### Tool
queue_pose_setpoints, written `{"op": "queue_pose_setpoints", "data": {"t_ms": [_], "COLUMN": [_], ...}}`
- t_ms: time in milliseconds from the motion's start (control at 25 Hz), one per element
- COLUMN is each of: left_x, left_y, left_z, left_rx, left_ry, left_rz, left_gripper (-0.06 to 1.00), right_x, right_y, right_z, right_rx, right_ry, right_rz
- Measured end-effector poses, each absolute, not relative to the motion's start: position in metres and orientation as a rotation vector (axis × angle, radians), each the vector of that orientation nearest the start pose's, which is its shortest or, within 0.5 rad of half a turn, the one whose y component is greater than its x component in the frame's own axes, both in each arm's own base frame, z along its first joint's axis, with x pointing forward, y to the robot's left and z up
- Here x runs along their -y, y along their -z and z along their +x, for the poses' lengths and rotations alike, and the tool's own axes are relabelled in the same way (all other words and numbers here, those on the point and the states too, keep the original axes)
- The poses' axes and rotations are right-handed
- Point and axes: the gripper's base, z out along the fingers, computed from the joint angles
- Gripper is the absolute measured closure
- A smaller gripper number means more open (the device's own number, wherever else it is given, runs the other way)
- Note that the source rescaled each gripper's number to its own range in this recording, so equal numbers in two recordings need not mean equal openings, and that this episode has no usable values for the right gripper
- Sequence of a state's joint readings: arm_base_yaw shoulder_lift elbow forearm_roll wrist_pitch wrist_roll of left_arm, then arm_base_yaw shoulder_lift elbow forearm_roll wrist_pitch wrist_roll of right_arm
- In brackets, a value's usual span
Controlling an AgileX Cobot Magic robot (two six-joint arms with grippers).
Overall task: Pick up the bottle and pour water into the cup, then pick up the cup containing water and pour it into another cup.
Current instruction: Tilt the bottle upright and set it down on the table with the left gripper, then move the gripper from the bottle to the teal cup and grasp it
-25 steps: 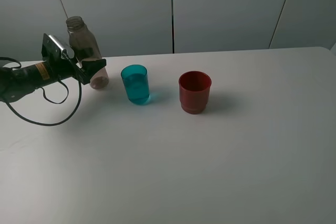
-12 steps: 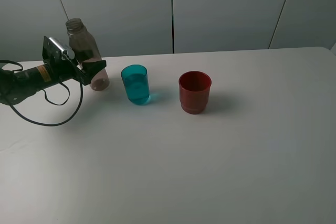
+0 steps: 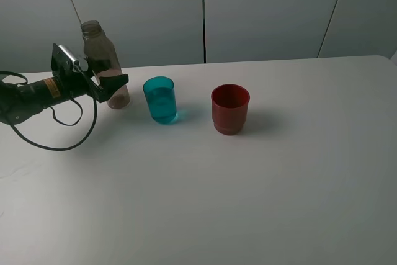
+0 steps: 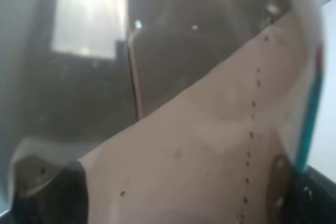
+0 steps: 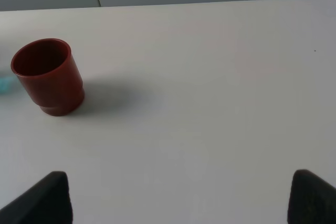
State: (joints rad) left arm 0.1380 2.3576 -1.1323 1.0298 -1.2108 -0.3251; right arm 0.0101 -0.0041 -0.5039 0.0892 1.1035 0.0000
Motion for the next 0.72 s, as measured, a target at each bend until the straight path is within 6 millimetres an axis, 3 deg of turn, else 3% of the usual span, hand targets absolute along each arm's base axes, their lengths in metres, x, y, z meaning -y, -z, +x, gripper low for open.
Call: {"op": "queue_pose_setpoints", "data": {"t_ms": [720], "left_x": [0.02], "left_y": [-0.079], "left_z": [0.409], "left_rx": [-1.59], "left_ry": [0.599], "left_rz": [0.785], "left_gripper": [-0.02], "right_x": [-0.007], "right_y": [-0.275], "right_z": [-0.008], "right_rx": [-2.078], "right_ry": [-0.113], "right_rz": [-0.017]}}
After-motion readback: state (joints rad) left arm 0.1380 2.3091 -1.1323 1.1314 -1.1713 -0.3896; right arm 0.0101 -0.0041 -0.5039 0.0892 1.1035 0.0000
